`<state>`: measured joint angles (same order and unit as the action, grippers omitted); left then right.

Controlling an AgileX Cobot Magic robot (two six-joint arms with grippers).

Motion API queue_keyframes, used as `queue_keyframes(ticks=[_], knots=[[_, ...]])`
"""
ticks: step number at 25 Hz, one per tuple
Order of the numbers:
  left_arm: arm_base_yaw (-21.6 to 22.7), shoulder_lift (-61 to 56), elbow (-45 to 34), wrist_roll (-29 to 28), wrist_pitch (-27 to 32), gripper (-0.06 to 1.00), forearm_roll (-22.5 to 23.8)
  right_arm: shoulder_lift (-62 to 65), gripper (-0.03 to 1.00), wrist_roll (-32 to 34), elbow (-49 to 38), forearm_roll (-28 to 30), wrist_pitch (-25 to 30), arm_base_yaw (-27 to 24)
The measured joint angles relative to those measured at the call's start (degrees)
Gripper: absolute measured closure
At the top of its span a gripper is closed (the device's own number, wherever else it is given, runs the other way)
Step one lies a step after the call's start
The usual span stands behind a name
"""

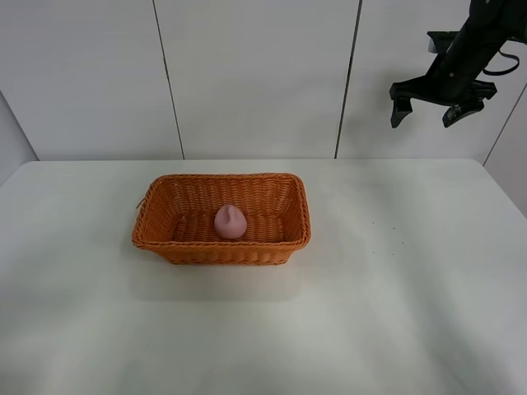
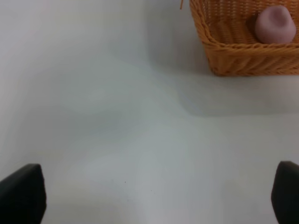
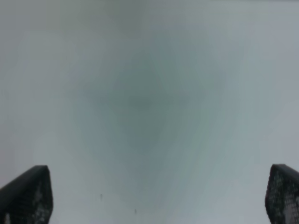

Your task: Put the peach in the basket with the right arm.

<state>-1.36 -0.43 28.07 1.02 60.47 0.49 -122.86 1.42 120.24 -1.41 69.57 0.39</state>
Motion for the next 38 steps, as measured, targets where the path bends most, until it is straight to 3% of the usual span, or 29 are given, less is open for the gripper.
queue_keyframes(ticks=[7, 13, 20, 32, 38], knots=[[0.00, 0.00, 0.00, 0.00, 0.00, -0.05, 0.00, 16.63, 0.27, -2.13, -24.31, 0.81, -0.12, 0.00], [0.00, 0.00, 0.00, 0.00, 0.00, -0.05, 0.00, 36.77, 0.27, -3.00, -47.45, 0.83, -0.06, 0.00], [0.00, 0.00, 0.00, 0.00, 0.00, -0.05, 0.00, 61.33, 0.27, -4.43, -68.30, 0.83, -0.24, 0.00], [0.00, 0.00, 0.00, 0.00, 0.00, -0.05, 0.00, 101.78, 0.27, -4.68, -90.26, 0.47, -10.37, 0.00], [0.00, 0.00, 0.00, 0.00, 0.00, -0.05, 0.00, 112.02, 0.27, -4.62, -91.97, 0.45, -10.47, 0.00]])
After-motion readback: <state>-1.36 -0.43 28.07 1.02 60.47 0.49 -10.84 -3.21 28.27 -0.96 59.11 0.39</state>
